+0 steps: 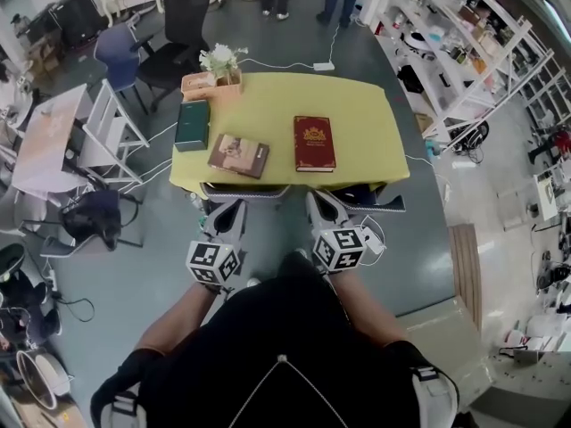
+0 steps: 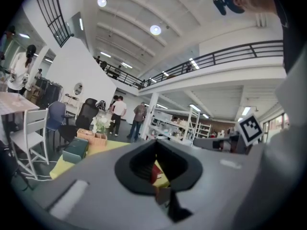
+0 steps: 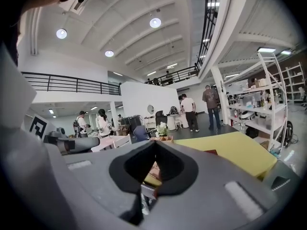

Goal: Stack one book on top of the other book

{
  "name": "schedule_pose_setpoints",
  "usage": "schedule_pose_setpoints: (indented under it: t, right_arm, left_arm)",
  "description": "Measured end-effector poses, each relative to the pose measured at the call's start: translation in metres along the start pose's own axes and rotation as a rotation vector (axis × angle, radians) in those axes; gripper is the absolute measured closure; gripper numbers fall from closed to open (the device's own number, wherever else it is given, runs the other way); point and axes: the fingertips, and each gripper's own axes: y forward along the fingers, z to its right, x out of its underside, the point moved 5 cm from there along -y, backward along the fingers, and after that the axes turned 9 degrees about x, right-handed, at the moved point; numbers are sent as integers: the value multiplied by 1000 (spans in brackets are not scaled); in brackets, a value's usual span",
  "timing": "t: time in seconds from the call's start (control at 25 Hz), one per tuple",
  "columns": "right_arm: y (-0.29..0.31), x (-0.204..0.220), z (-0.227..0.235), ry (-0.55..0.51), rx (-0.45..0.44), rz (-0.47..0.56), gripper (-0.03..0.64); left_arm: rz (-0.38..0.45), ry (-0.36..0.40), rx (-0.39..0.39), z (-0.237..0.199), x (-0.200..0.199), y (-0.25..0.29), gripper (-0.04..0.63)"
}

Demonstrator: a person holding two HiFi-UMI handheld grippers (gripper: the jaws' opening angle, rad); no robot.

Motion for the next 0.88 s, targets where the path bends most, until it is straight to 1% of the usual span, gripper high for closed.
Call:
schedule_pose_setpoints:
  t: [0.2, 0.4, 0.64, 0.88]
  right_arm:
    - [16, -5, 7, -9, 6, 4, 612]
    - [49, -12, 26, -6, -5, 9, 612]
    - [115, -32, 65, 8, -34, 9, 612]
    - [186, -65, 103, -4, -96, 12, 612]
  left_arm:
    - [-2, -4, -3, -11, -2, 12, 588]
    - [-18, -4, -12, -28, -3, 43, 588]
    - [-17, 10, -35, -57, -19, 106, 588]
    - [-16, 19, -78, -85, -41, 177, 588]
